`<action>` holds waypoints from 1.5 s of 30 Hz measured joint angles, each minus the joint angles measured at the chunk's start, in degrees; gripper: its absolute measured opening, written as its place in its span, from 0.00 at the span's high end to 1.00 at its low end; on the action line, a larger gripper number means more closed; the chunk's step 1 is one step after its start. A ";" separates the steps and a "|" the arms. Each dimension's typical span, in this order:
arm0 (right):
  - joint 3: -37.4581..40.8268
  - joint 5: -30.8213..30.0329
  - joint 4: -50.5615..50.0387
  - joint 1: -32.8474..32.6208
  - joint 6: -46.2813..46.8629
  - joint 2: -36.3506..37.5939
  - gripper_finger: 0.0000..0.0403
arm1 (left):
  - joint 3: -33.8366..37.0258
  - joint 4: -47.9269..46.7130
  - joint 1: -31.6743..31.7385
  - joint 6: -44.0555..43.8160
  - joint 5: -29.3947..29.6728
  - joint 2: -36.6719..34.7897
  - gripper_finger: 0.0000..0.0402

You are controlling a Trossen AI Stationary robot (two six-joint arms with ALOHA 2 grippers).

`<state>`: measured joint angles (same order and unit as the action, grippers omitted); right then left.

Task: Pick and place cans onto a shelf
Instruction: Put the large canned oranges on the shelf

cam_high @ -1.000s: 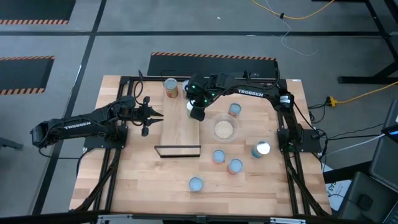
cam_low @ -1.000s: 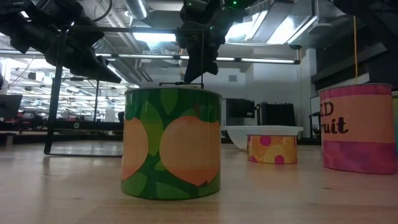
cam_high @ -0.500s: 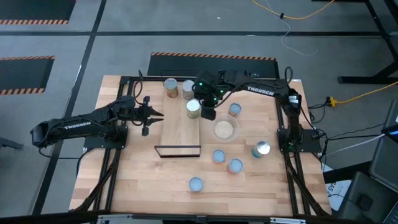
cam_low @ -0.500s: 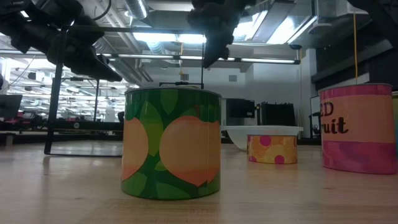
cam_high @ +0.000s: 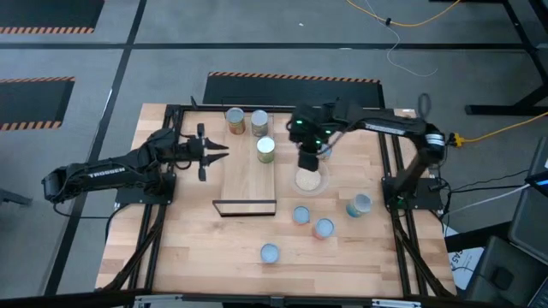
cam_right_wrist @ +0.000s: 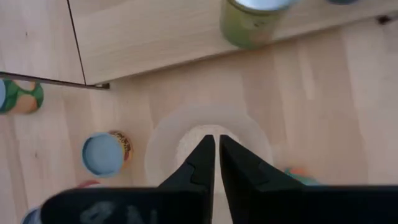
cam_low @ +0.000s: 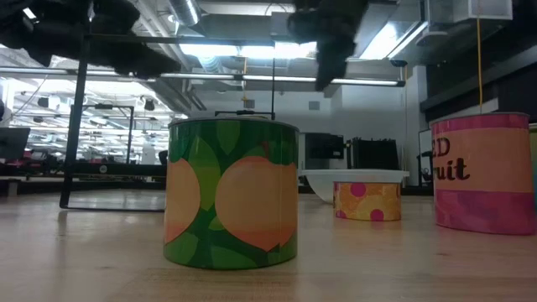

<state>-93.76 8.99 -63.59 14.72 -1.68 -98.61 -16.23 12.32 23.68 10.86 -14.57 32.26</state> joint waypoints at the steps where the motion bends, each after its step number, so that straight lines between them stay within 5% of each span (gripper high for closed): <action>1: 2.54 -0.19 1.00 0.00 0.68 2.34 0.93 | 0.00 1.62 -0.23 0.00 0.01 0.29 0.80; 7: 17.47 -0.38 7.51 0.02 6.38 16.03 0.93 | -0.51 11.57 -2.17 -3.67 -0.08 3.85 0.78; 20: 36.20 -0.41 13.44 0.02 10.41 34.91 0.93 | -15.17 8.84 -2.51 -3.29 -0.12 23.01 0.69; 34: 41.64 -0.45 16.03 0.04 8.03 37.53 0.93 | -37.10 -17.73 -2.51 11.15 -0.07 42.53 0.69; 45: 41.64 -0.43 16.57 0.04 7.04 37.53 0.93 | -42.34 -30.38 -2.46 21.25 2.93 49.24 0.69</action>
<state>-52.12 8.56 -47.02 14.76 5.36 -61.08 -58.57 -18.06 21.22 32.12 -11.64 81.50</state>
